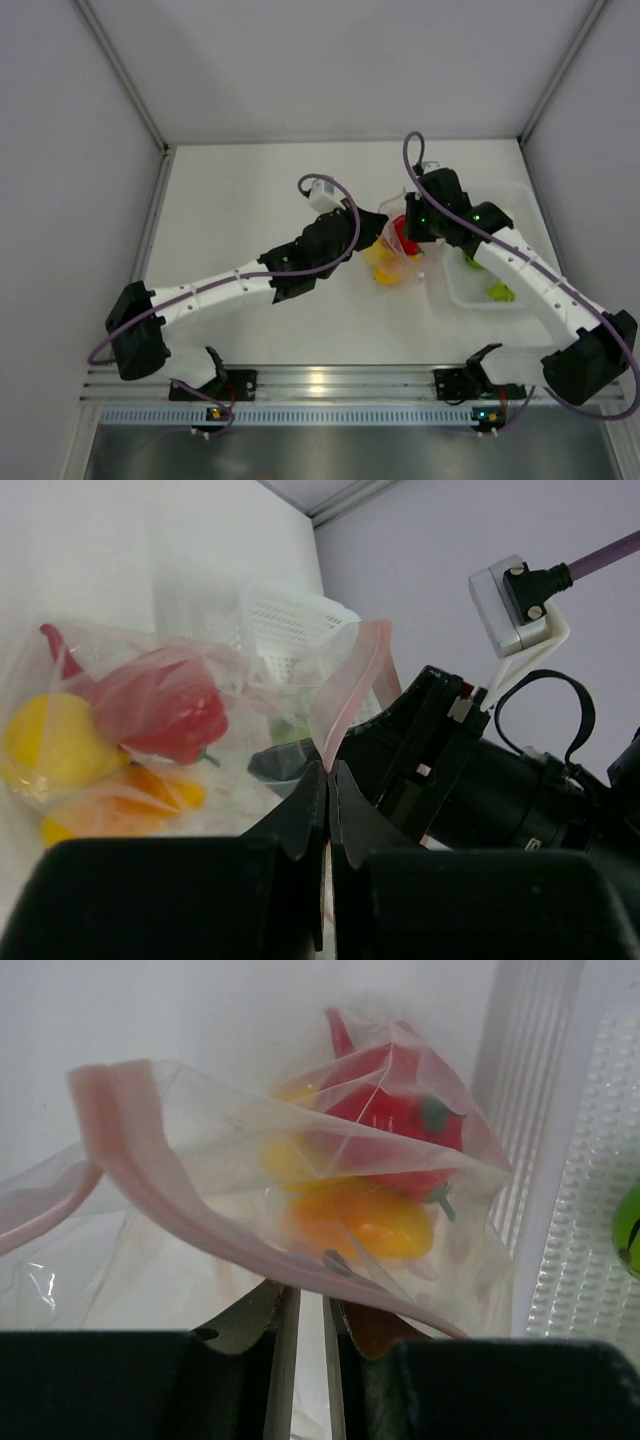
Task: Open the zip-top bag and remove the fake food
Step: Pick up the fake vegetable from the zipper food storage bag.
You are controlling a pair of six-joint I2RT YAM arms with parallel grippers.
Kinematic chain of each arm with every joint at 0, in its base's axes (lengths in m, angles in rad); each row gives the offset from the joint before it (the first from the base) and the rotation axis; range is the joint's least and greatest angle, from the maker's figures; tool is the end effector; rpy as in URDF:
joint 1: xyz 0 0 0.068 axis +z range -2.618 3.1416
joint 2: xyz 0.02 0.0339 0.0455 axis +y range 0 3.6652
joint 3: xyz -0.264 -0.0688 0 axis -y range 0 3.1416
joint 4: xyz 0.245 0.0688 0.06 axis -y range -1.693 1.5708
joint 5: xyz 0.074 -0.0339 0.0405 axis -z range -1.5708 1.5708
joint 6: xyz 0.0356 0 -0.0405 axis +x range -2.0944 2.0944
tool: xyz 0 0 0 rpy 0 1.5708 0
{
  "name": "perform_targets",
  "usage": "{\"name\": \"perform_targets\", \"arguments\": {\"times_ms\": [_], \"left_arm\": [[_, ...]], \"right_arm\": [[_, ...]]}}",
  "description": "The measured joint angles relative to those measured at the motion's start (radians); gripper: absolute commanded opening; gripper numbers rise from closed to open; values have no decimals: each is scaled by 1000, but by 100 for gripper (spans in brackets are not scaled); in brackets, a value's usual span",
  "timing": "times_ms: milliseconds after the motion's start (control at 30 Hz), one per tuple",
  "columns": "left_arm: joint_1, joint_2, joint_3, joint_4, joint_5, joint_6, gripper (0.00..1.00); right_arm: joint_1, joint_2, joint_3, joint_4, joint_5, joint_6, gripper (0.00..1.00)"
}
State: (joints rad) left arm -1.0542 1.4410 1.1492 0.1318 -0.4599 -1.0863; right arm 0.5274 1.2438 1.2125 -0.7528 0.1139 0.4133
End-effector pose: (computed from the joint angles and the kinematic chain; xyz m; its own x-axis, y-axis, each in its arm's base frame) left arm 0.1828 -0.2898 0.3454 -0.5346 -0.6643 -0.5224 0.1925 0.5062 -0.8407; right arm 0.2262 0.1271 0.3386 -0.7318 0.0356 -0.6806 -0.1492 0.9661 0.2109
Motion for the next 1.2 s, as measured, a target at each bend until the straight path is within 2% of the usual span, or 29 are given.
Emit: {"name": "perform_targets", "arguments": {"times_ms": [233,500,700,867,1100,1133,1200], "left_arm": [[19,-19,-105,5,-3,-11,0],[26,-46,-182,4,-22,16,0],[26,-157,-239,4,-75,57,0],[26,-166,-242,8,-80,88,0],[30,-86,-237,18,-34,137,0],[30,-77,-237,18,-28,144,0],[30,-70,-237,18,-23,154,0]], "right_arm": [[0,91,-16,-11,-21,-63,13],[1,104,-102,69,-30,-79,15],[42,182,-102,147,3,-74,23],[64,220,-107,214,13,-21,24],[66,224,-187,369,-45,98,24],[66,226,-194,379,-50,107,31],[66,230,-210,401,-53,122,32]]}}
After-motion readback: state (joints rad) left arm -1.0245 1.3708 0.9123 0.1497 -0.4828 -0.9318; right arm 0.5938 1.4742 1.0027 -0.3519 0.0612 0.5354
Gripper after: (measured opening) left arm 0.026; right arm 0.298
